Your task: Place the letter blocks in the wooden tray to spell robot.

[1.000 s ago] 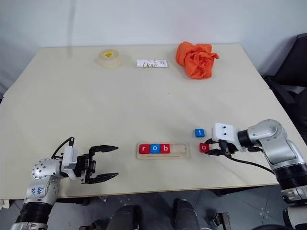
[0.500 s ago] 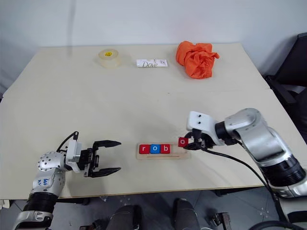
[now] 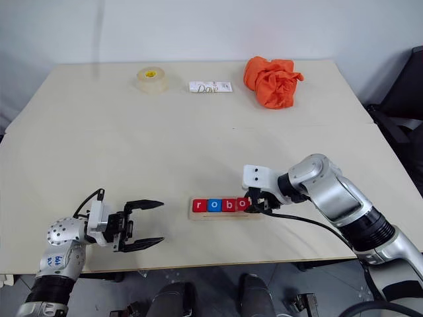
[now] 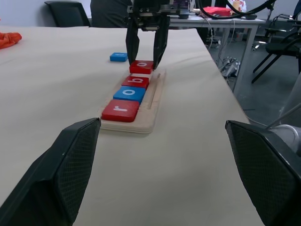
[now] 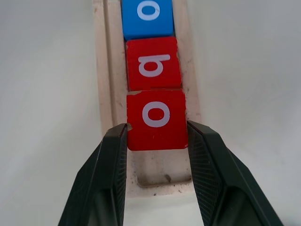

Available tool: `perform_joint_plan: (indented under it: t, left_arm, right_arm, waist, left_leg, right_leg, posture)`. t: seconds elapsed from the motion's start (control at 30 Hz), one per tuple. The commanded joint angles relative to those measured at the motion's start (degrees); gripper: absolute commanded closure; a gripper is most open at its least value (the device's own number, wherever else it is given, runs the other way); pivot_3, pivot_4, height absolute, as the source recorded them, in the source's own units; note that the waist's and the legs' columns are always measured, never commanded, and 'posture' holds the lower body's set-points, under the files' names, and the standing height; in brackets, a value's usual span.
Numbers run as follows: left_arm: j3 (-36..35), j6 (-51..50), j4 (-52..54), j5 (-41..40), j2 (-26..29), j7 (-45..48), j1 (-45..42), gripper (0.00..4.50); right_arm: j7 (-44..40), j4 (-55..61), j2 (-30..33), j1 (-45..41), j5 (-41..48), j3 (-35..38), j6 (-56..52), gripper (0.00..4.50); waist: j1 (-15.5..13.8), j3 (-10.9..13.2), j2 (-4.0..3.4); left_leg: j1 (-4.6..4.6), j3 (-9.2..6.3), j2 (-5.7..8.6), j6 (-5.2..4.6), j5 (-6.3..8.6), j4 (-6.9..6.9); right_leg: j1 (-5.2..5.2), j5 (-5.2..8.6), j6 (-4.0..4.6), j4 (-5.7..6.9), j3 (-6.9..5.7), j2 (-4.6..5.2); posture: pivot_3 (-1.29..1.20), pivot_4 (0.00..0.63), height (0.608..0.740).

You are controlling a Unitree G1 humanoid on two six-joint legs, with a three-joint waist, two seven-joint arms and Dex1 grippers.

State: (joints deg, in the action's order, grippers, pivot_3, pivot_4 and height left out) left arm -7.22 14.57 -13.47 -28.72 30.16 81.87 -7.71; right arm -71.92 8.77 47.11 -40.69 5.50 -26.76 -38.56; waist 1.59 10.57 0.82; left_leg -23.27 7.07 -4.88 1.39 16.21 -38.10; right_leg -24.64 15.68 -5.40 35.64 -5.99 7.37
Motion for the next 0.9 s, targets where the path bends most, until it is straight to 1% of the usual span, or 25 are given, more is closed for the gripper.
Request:
perform_joint_plan:
  t: [0.03, 0.27, 0.73, 0.8, 0.83, 0.87, 0.9]
  left_arm:
    - [-1.05, 0.61, 2.7, -0.8, 0.5, -0.85, 1.11, 0.0]
    - [-1.03, 0.56, 3.41, -0.65, 0.29, -1.6, 1.56, 0.0]
    - [-0.66, 0.83, 2.42, -0.39, 0.02, -1.95, 0.37, 0.0]
    - [-0.6, 0.87, 2.07, -0.3, -0.01, -1.92, 0.0, 0.0]
    - [-0.58, 0.87, 1.87, -0.29, -0.02, -1.88, -0.22, 0.0]
    - [-0.58, 0.89, 1.69, -0.28, -0.01, -1.82, -0.4, 0.0]
    - [-0.57, 0.91, 1.54, -0.27, -0.01, -1.79, -0.52, 0.0]
  right_arm:
    - [-0.65, -0.38, -0.24, -1.12, -1.17, -0.03, 1.87, 3.06]
    - [-1.08, -2.19, -1.91, -1.83, -2.69, -0.58, 3.13, 3.06]
    - [-1.14, -2.05, -3.63, -1.91, -3.73, -0.19, 3.03, 3.06]
    - [-1.11, -1.98, -3.6, -2.07, -3.92, 0.01, 3.18, 2.33]
    - [-1.0, -1.92, -3.64, -2.22, -3.95, 0.17, 3.12, 2.07]
    - [-0.93, -1.72, -3.62, -2.4, -3.91, 0.39, 2.94, 1.64]
    - [-0.97, -1.33, -3.51, -2.57, -3.72, 0.7, 2.57, 1.41]
  waist:
    - [0.0, 0.0, 0.0]
    - [0.02, 0.0, 0.0]
    - [0.01, 0.0, 0.0]
    - [0.0, 0.0, 0.0]
    - [0.01, 0.0, 0.0]
    - [0.01, 0.0, 0.0]
    - [0.0, 0.0, 0.0]
  left_leg:
    - [0.0, 0.0, 0.0, 0.0, 0.0, 0.0]
    - [0.0, 0.0, 0.0, 0.0, 0.0, 0.0]
    - [0.01, 0.0, 0.0, 0.01, 0.0, 0.0]
    - [0.01, 0.0, 0.0, 0.01, 0.0, 0.0]
    - [0.01, 0.0, 0.0, 0.01, 0.0, 0.0]
    - [0.01, 0.01, 0.0, 0.0, 0.0, 0.0]
    - [0.01, 0.01, 0.0, 0.01, 0.0, 0.0]
  right_leg:
    - [0.0, 0.0, 0.0, 0.0, 0.0, 0.0]
    - [0.0, 0.0, 0.0, 0.01, 0.0, 0.0]
    - [0.0, 0.0, 0.0, 0.01, 0.0, -0.01]
    - [0.0, 0.0, 0.0, 0.02, 0.0, 0.0]
    - [0.01, 0.0, 0.0, 0.01, 0.0, 0.0]
    - [0.0, 0.0, 0.0, 0.02, 0.0, 0.0]
    - [0.0, 0.0, 0.0, 0.02, 0.0, 0.0]
  posture:
    - [0.0, 0.15, 0.74]
    - [0.0, 0.15, 0.74]
    - [0.0, 0.15, 0.74]
    - [0.0, 0.15, 0.74]
    - [0.0, 0.15, 0.74]
    - [0.0, 0.15, 0.74]
    - [0.0, 0.15, 0.74]
